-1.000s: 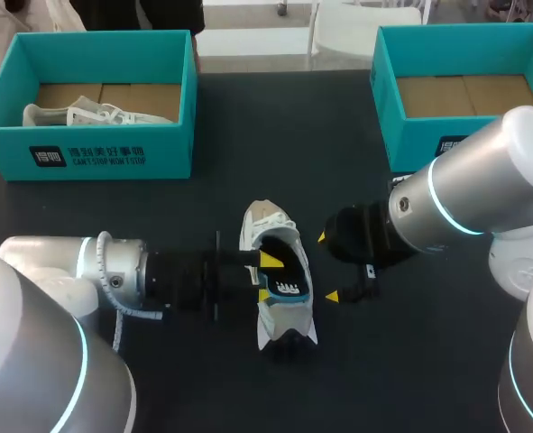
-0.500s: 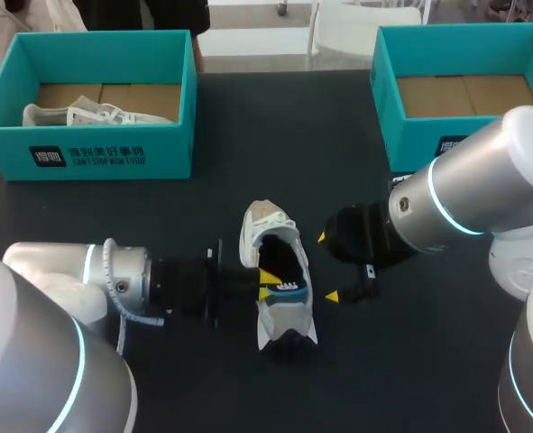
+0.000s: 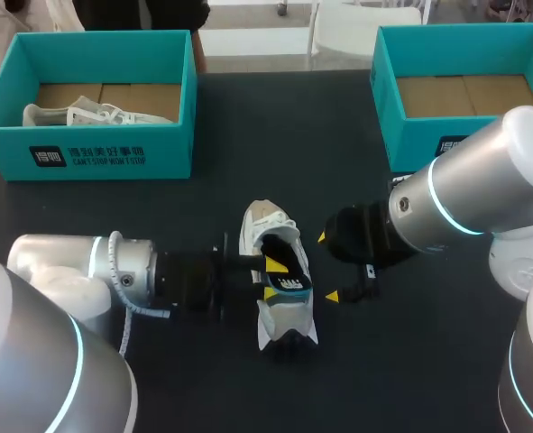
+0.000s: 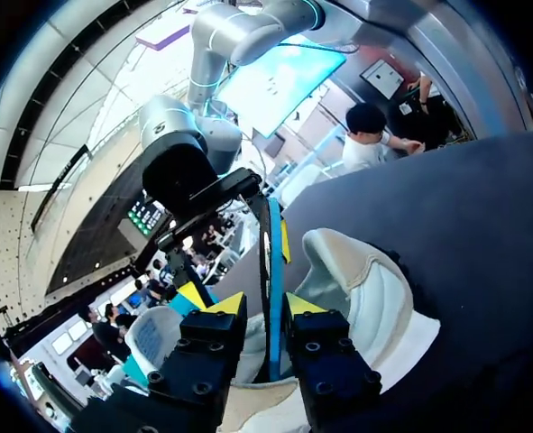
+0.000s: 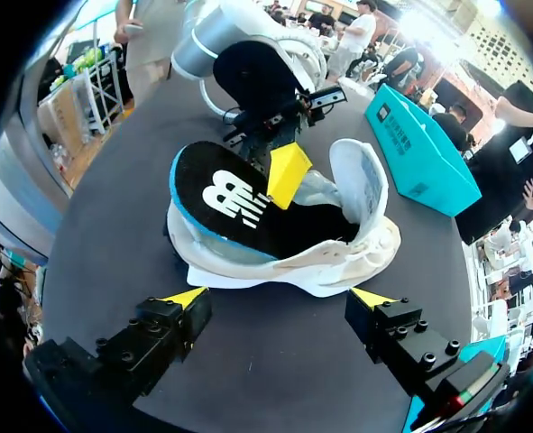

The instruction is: Take the shoe out of the shoebox, open the shoe tongue, remove and reinsert the insole, then place the shoe into the shoebox

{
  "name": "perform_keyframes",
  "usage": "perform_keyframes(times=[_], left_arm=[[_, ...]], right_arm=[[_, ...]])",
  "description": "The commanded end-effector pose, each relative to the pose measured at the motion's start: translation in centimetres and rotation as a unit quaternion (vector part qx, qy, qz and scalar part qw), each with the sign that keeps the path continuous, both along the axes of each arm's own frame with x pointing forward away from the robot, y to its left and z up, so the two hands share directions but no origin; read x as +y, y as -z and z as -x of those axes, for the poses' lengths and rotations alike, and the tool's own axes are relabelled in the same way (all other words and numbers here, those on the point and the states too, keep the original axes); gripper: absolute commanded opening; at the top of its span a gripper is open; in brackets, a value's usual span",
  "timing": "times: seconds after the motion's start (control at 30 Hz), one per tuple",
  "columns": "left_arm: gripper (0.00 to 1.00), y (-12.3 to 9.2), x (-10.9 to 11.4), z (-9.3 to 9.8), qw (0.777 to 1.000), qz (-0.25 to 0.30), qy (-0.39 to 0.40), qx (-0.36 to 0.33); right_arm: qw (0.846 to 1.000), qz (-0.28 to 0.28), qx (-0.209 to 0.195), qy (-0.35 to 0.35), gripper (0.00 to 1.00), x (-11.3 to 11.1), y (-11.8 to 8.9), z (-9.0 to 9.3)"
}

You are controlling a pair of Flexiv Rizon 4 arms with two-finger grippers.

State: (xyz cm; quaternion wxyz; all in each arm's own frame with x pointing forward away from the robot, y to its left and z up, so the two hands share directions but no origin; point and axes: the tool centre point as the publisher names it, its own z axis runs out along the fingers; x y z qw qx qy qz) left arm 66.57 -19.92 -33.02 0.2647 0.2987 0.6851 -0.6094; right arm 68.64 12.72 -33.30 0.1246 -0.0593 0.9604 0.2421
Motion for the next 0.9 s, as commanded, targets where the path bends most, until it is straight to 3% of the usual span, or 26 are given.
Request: perform_keyframes(times=[0.03, 0.27, 0.4, 0.73, 0.9], left_arm=[[0.34, -1.0, 0.4, 0.9, 1.000, 0.001, 0.003, -0.002], [0.29, -1.7, 0.3, 1.9, 1.000, 0.012, 0.013, -0.005], [0.00, -0.8, -0.1, 1.9, 1.000, 0.009, 0.016, -0.004], [0.00, 1.2, -0.5, -0.8, 0.999, -0.012, 0.010, -0.049], [0.00, 1.0, 0.2, -0.6, 0.999, -0.019, 0.011, -0.040]], right_arm=[[1.000, -0.001, -0.001, 0.000, 1.00, 0.0, 0.1, 0.1], [1.000, -0.001, -0.001, 0.000, 1.00, 0.0, 0.1, 0.1], [1.000, -0.001, -0.001, 0.000, 1.00, 0.0, 0.1, 0.1], [1.000, -0.001, -0.001, 0.000, 1.00, 0.0, 0.1, 0.1], [1.000, -0.001, -0.001, 0.000, 1.00, 0.0, 0.1, 0.1]])
